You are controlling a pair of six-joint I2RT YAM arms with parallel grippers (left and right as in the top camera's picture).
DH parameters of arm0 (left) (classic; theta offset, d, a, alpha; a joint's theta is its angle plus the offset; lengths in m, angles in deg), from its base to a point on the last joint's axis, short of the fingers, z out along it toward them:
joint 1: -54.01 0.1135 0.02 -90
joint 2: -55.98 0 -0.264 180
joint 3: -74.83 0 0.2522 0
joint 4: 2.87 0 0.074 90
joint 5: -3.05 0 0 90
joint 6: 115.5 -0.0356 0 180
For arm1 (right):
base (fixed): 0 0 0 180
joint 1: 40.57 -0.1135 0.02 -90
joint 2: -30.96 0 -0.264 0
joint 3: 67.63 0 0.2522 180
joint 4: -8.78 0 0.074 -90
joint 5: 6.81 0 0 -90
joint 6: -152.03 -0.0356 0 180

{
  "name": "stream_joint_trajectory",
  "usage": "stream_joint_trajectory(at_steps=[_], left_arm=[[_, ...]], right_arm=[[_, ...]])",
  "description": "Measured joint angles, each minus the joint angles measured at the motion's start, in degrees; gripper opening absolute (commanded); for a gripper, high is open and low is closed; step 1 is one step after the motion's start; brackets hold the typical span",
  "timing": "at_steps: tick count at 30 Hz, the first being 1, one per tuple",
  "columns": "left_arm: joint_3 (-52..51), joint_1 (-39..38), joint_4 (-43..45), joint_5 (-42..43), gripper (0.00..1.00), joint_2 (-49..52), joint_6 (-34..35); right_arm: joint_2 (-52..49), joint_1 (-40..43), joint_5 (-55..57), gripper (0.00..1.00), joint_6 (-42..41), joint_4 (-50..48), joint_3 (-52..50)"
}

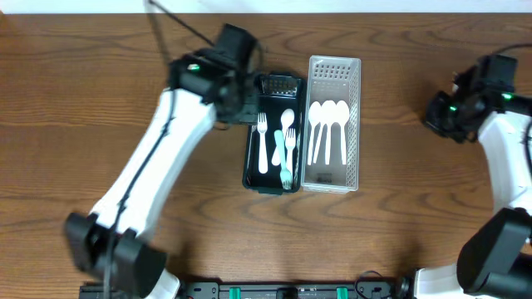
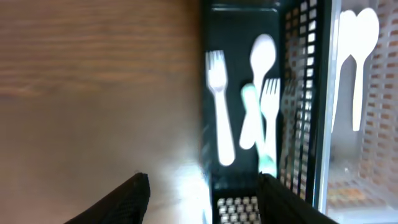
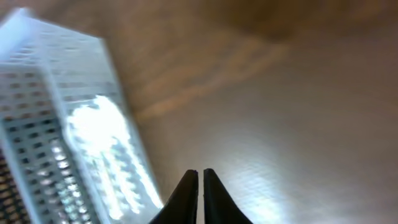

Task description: Pack container

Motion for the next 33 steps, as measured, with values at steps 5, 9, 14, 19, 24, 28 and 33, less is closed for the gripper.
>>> stream_joint_trajectory(at_steps=[5, 9, 14, 19, 24, 28, 33], left_arm=[[0.0, 5.4, -8.8, -4.3, 0.61, -5.1, -0.5], [0.0, 10.3, -13.7, -7.0, 0.57, -5.6, -1.5], [0.0, 14.7, -14.9, -7.3, 0.54, -6.5, -1.7], [0.0, 16.5, -14.8, -7.3, 0.59, -12.4, -1.8], [0.0, 17.8, -14.8, -7.3, 0.68, -20.8, -2.1], [0.0, 18.1, -14.8, -7.3, 0.71, -26.1, -2.1], [0.0, 18.2, -15.4, -7.2, 0.69, -29.2, -2.2]], right_arm=[[-4.9, -6.8, -1.2, 0.01, -3.3, -5.6, -0.1], [-10.3, -11.1, -1.6, 0.01, -6.2, -9.6, -0.4], [-14.9, -14.3, -5.0, 0.01, -7.9, -13.4, -0.7], [-15.6, -16.5, -8.7, 0.01, -8.6, -16.3, -0.7], [-15.6, -17.0, -13.7, 0.01, -8.9, -17.2, -0.7], [-15.3, -16.5, -15.8, 0.01, -8.5, -15.1, -0.7], [-9.1, -14.9, -13.1, 0.01, -4.0, -7.8, -0.5]])
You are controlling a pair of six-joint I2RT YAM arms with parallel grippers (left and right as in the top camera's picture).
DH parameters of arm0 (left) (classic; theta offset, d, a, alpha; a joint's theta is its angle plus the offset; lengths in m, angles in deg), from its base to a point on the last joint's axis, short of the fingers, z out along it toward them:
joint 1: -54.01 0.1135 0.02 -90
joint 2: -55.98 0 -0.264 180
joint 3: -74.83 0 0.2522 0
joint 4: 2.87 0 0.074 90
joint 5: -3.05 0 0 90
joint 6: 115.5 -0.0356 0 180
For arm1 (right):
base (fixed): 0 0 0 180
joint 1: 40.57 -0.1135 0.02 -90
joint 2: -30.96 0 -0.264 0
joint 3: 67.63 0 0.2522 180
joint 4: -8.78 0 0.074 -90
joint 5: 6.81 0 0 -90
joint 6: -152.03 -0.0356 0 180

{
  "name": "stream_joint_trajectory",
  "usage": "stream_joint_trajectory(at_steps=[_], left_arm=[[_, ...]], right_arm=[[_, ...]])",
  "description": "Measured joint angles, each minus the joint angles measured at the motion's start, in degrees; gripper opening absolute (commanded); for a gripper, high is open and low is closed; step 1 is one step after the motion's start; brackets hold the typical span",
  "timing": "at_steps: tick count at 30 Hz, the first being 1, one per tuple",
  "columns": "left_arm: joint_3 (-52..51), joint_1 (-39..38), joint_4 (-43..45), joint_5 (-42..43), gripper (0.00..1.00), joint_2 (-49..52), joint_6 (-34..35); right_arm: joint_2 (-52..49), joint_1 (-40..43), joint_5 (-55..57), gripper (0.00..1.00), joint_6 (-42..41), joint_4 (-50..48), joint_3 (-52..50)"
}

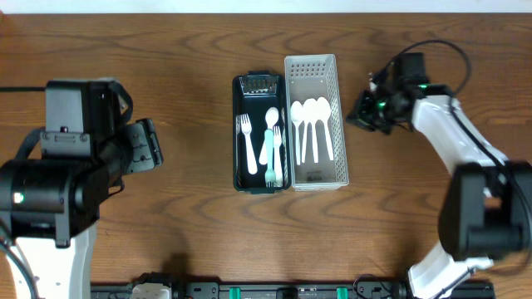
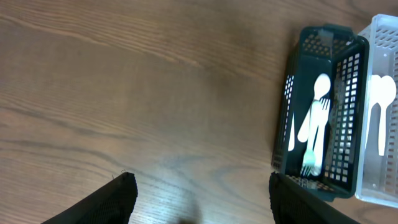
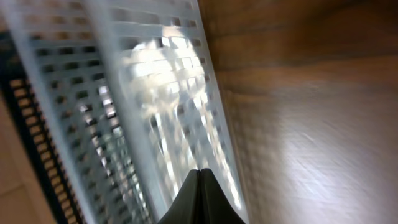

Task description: Pack container

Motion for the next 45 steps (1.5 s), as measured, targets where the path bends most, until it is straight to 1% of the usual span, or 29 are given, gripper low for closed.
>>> stream_joint_trajectory(at_steps=[3, 6, 8, 9, 11, 12, 13, 14, 15, 16, 17, 23, 29, 35, 45], left_arm=[[0.0, 0.0, -1.0, 0.0, 0.69, -1.1, -0.6], [0.0, 0.0, -0.9, 0.3, 0.68, -3.7, -0.8], [0.0, 0.0, -0.9, 0.7, 0.68, -6.0, -0.8], [0.0, 0.0, -1.0, 0.7, 0.68, -7.4, -0.8], [0.0, 0.0, -1.3, 1.1, 0.7, -10.5, -0.8], [0.0, 0.0, -1.4, 1.1, 0.81, -11.9, -0.8], [0.0, 0.0, -1.6, 1.1, 0.96, -13.7, -1.1], [0.0, 0.0, -1.9, 1.3, 0.98, -14.8, -1.3], [0.0, 0.0, -2.3, 1.3, 0.98, -16.2, -0.9], [0.0, 0.1, -2.4, 1.3, 0.98, -17.5, -0.9], [0.0, 0.1, -2.5, 1.3, 0.98, -18.4, -0.9], [0.0, 0.1, -2.8, 1.3, 0.98, -20.6, -0.9], [0.0, 0.1, -2.8, 1.3, 0.98, -20.7, -0.9], [0.0, 0.1, -2.8, 1.3, 0.98, -20.7, -0.8], [0.0, 0.1, -2.8, 1.3, 0.98, -20.7, -0.8]], right_arm=[[9.2, 0.8, 3.3, 0.01, 5.4, 3.7, 2.5], [20.9, 0.7, 5.1, 0.02, 10.8, 4.9, 6.6], [28.9, 0.7, 5.8, 0.04, 13.1, 4.5, 8.5], [32.9, 0.7, 6.2, 0.09, 13.8, 4.5, 9.1], [40.4, 0.8, 7.0, 0.25, 15.0, 4.5, 9.7], [43.8, 0.7, 7.5, 0.29, 15.7, 4.8, 9.8], [46.8, 0.7, 8.2, 0.36, 16.1, 5.3, 9.9], [49.8, 0.7, 8.7, 0.46, 16.4, 5.9, 9.9], [51.9, 0.7, 9.4, 0.64, 16.4, 6.5, 9.9], [54.3, 0.7, 10.3, 0.85, 17.0, 7.2, 9.9], [55.9, 0.7, 10.8, 0.99, 17.0, 7.8, 9.9], [64.1, 0.7, 12.8, 0.99, 17.7, 11.1, 9.8], [69.0, 0.7, 13.2, 0.99, 17.7, 15.7, 9.7], [69.6, 0.7, 13.4, 0.99, 17.7, 23.6, 9.6], [69.6, 0.7, 13.5, 0.99, 17.7, 40.9, 9.3]])
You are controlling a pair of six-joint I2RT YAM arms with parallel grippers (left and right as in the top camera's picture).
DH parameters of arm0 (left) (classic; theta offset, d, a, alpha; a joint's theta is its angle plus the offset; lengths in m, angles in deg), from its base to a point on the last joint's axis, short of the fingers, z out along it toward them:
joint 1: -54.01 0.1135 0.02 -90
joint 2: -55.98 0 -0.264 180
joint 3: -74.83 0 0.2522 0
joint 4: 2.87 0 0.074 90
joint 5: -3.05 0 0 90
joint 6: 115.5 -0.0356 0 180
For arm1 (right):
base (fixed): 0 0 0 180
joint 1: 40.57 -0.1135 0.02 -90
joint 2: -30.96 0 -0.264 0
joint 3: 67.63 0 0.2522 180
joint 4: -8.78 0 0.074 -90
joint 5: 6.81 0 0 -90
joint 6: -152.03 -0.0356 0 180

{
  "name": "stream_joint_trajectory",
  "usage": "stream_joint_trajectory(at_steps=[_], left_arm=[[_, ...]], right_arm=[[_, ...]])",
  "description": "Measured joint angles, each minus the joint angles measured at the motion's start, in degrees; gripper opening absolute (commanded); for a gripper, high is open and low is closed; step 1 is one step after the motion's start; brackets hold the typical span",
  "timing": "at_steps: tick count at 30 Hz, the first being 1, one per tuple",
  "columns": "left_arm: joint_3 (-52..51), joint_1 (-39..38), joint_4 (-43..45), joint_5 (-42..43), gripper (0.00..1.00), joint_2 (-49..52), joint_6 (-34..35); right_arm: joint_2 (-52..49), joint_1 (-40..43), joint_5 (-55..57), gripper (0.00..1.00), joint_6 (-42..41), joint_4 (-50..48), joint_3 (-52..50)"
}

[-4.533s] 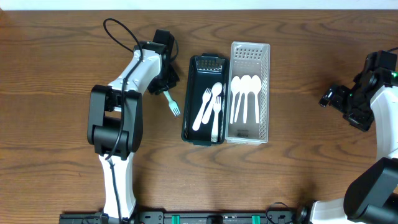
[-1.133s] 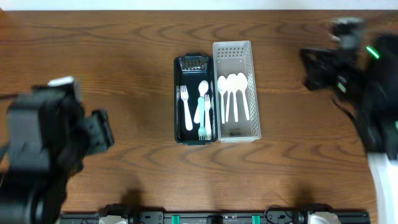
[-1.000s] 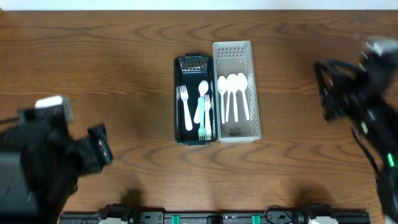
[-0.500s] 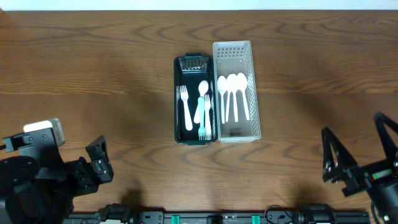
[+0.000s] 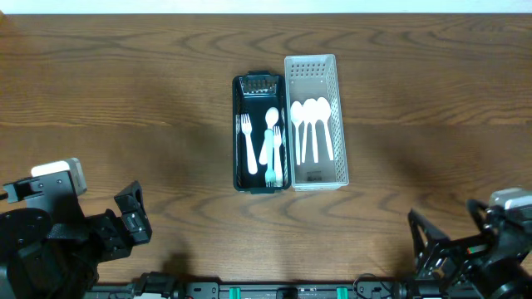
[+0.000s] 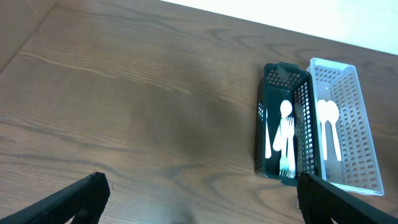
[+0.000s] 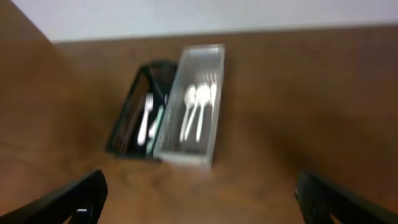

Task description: Pack container

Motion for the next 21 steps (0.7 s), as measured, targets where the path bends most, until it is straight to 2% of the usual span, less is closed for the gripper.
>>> stream_joint_trajectory(at_steps=[4, 7, 13, 16, 21], left_arm=[[0.0, 0.0, 0.0, 0.0, 0.98, 0.0, 0.0], [0.0, 0.0, 0.0, 0.0, 0.98, 0.0, 0.0], [0.0, 0.0, 0.0, 0.0, 0.98, 0.0, 0.0], [0.0, 0.0, 0.0, 0.0, 0.98, 0.0, 0.0], [0.0, 0.0, 0.0, 0.0, 0.98, 0.0, 0.0]], right_arm=[[0.0, 0.0, 0.2, 0.99, 0.0, 5.3, 0.0], [0.2, 0.0, 2.0, 0.99, 1.0, 3.6, -0.7], [4.2, 0.0, 6.4, 0.99, 7.1, -13.8, -9.9], [8.0, 0.0, 8.5, 0.99, 9.3, -22.9, -18.9], [13.3, 0.0, 10.5, 0.99, 10.9, -31.9, -34.3]])
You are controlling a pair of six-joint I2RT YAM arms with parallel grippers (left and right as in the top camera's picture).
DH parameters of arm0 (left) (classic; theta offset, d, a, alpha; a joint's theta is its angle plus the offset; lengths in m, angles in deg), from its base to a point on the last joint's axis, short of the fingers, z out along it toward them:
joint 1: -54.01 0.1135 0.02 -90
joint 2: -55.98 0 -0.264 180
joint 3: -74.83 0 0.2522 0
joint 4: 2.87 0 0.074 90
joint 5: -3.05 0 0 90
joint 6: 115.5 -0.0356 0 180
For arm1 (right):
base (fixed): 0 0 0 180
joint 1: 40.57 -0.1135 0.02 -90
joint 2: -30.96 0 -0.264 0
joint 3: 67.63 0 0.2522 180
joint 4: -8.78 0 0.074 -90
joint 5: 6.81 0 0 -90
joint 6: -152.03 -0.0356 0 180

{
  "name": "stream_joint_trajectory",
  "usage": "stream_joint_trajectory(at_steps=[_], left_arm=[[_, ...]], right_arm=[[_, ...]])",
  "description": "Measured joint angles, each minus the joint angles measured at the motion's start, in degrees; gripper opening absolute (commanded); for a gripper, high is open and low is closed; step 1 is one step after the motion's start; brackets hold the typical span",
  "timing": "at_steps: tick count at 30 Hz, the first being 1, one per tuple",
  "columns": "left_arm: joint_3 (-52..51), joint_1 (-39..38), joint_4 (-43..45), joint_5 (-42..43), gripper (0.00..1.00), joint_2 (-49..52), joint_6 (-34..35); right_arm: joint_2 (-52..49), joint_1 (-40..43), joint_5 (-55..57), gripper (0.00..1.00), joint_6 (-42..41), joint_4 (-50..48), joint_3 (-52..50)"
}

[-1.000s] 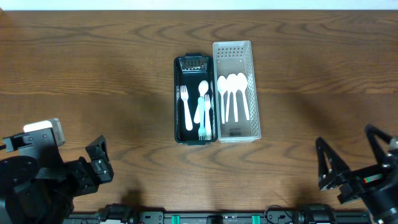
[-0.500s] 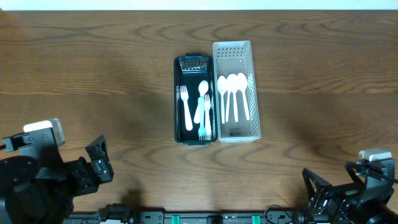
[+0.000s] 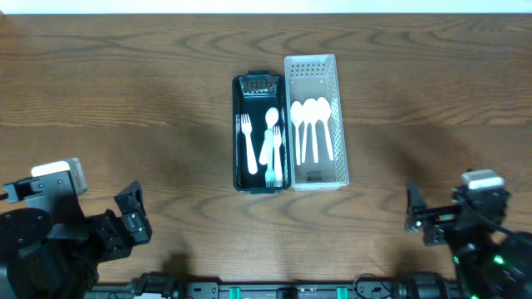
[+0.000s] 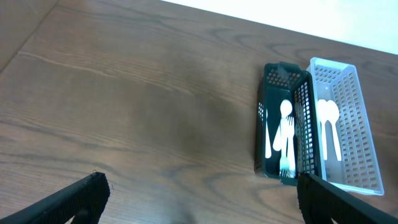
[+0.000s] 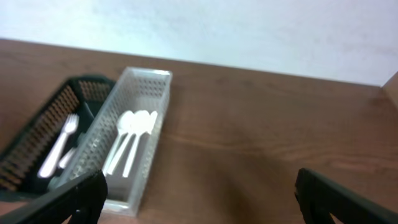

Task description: Pack container

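A dark basket in the middle of the table holds white forks, a white spoon and a pale teal utensil. Touching its right side, a white basket holds three white spoons. Both baskets also show in the left wrist view, the dark basket and the white basket, and in the right wrist view, where the white basket is nearer. My left gripper is wide open at the near left, far from the baskets. My right gripper is wide open at the near right, holding nothing.
The brown wooden table reaches a pale wall at the far side. My left arm and right arm sit at the table's near edge.
My right arm has shifted a little farther from the near edge, and its camera now sees the baskets closer and more from the side. The left arm and both baskets have not moved.
My left gripper was open at the dark basket's far left end, the right one shut off to the right. Then the left arm was back at the left, the shut right gripper by the white basket, both baskets slightly further left. Later both arms stood open near the near edge.
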Motion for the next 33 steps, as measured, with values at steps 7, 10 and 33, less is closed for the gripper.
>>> stream_joint_trajectory(at_steps=[7, 10, 33], left_arm=[[0.0, 0.0, 0.0, 0.0, 0.98, 0.0, 0.0], [0.0, 0.0, 0.0, 0.0, 0.98, 0.0, 0.0], [0.0, 0.0, 0.0, 0.0, 0.98, 0.0, 0.0]], right_arm=[[5.1, 0.0, 1.0, 0.99, 0.5, -11.0, -17.9], [7.6, 0.0, 1.1, 0.99, 0.6, -13.4, -23.5], [17.4, 0.0, 1.4, 0.99, 0.7, -16.5, -39.2]])
